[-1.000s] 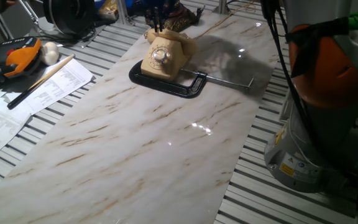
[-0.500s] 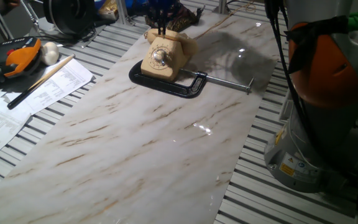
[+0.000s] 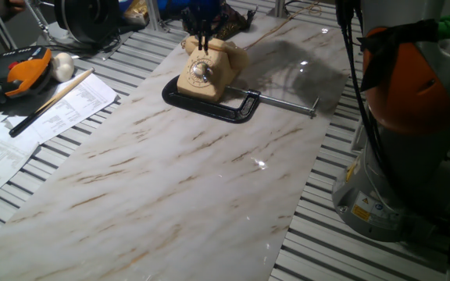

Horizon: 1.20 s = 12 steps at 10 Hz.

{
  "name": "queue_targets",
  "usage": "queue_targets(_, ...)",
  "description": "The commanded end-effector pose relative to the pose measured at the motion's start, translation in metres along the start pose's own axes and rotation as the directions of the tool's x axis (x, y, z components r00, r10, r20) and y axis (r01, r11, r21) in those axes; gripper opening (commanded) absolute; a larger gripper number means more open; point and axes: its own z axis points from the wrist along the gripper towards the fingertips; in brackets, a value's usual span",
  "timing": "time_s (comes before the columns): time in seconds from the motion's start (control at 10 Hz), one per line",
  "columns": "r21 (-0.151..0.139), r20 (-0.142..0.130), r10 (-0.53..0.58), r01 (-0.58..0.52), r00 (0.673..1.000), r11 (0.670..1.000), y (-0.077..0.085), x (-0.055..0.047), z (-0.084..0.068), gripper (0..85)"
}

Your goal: Dial a number on an old rotary phone

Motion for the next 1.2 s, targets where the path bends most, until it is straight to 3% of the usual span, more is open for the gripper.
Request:
queue_targets(0.0,0.0,-0.004,-0.002,0.002,1.0,1.0,0.002,-0.001,0.002,0.0)
queue_targets(0.4,-0.001,-0.008,-0.007,0.007,1.0,1.0,0.007,-0.008,0.008,0.0)
queue_targets(0.6,0.0,-0.023,-0.017,0.017,1.0,1.0,0.009,-0.018,0.005,0.0)
queue_targets(1.1,-0.012,-0.022,-0.018,0.018,1.0,1.0,0.01,-0.023,0.01,0.0)
